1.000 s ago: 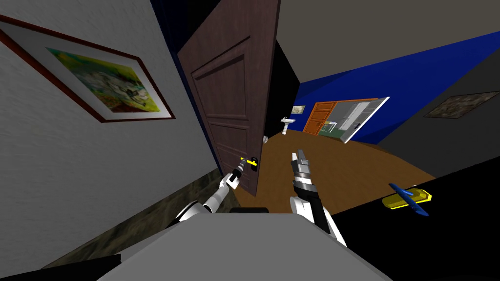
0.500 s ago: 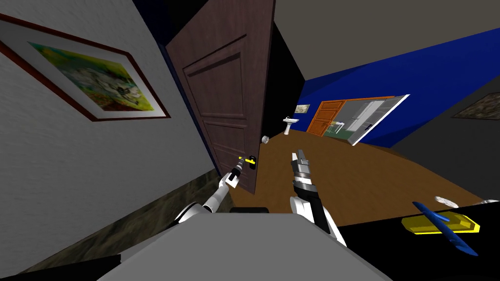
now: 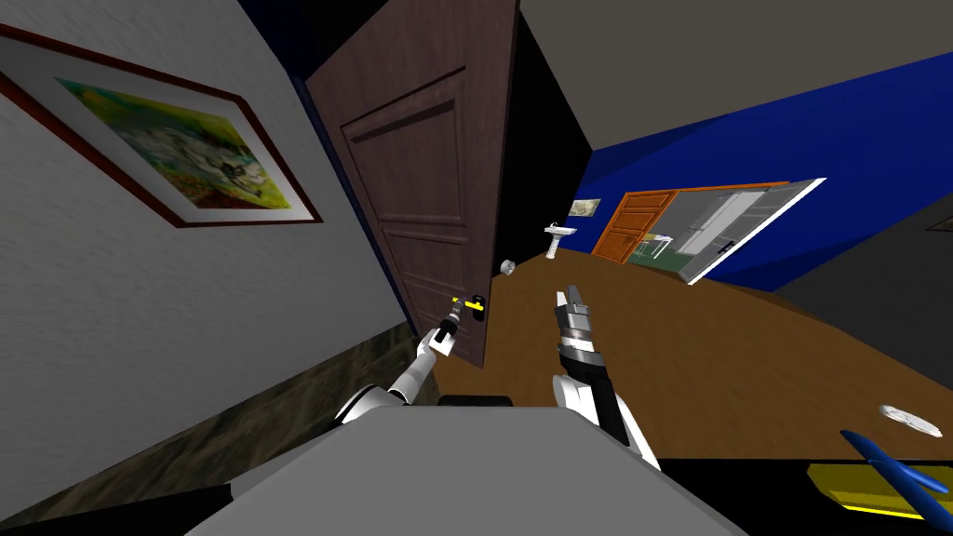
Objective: Push the door open
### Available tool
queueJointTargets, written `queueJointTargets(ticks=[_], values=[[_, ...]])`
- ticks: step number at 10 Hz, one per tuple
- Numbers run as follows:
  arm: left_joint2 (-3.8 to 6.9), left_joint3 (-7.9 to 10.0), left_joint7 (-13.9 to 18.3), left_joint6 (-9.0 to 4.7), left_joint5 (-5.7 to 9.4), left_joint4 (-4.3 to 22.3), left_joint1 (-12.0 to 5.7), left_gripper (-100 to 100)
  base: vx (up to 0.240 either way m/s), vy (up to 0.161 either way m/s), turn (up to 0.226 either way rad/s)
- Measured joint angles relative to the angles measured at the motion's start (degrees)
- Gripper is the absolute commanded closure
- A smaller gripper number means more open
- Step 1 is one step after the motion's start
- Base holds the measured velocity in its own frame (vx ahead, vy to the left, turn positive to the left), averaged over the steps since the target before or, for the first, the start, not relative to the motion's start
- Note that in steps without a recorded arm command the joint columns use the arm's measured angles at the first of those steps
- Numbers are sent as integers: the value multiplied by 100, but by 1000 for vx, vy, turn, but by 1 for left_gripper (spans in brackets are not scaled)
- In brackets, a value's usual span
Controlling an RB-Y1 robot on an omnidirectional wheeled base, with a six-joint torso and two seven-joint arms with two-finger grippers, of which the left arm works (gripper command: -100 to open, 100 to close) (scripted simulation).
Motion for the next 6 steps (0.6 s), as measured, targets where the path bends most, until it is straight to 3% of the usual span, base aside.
queueJointTargets(ticks=[1, 4, 6], values=[[32, 44, -7, -27, 16, 90, -20, 100, 148, -134, 70], [127, 111, -46, 110, 33, -139, 167, 100, 145, -109, 36], [173, 217, -67, 43, 67, -11, 56, 100, 154, -132, 53]])
